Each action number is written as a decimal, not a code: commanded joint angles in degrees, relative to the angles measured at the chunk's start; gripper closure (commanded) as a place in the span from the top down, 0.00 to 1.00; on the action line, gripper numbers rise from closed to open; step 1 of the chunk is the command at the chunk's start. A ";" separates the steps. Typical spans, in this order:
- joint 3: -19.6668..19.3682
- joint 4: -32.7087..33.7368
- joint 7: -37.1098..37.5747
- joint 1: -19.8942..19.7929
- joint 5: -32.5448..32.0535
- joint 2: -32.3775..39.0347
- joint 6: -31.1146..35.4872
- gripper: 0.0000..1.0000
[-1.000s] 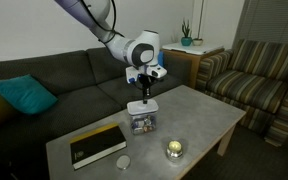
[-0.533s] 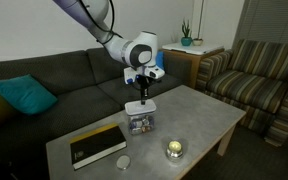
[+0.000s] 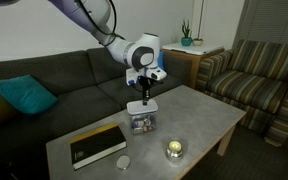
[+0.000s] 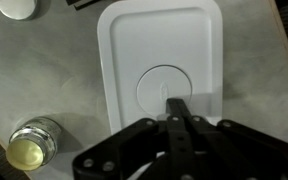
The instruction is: Place the lid on the container and push the button
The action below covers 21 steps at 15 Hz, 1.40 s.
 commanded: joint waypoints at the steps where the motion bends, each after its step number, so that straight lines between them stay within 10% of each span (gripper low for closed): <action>1: -0.41 5.30 -0.16 -0.64 0.48 7.59 0.70 0.00; 21: -0.95 2.86 1.75 -0.06 -0.47 1.31 -2.69 0.00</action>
